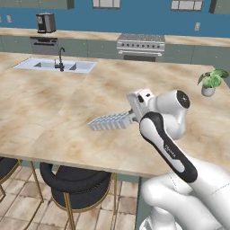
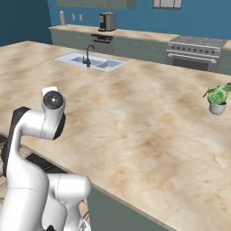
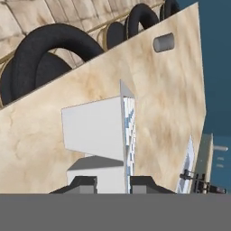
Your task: Open the freezer door, pick up the ice cube tray from the freezer, and place it on the dining counter.
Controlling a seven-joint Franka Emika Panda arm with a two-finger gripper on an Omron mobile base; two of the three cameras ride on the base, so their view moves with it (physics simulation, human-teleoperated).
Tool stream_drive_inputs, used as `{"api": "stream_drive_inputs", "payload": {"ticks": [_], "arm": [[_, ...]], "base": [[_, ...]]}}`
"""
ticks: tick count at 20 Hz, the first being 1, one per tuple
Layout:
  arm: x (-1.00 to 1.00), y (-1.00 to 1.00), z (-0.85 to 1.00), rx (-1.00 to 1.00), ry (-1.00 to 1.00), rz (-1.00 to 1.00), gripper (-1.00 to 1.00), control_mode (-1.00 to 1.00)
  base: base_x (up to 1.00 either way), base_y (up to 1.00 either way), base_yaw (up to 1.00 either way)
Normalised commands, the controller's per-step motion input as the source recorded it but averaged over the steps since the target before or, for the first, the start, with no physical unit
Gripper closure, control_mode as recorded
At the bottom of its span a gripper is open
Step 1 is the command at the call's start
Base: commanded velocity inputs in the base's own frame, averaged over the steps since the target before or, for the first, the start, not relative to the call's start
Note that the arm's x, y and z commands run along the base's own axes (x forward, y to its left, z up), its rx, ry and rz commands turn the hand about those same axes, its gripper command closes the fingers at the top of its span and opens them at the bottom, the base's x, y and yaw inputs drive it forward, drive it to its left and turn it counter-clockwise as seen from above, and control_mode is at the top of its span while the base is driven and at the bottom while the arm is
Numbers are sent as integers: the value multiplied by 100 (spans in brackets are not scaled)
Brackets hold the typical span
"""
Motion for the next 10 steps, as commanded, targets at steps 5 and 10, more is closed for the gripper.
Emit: {"api": "stream_drive_inputs", "payload": {"ticks": [5,10], "arm": [[5,32,-57,0,-13,0,100,-100],[37,59,-28,0,-4,1,100,-100]], "base": [[0,0,0],[0,0,0]]}}
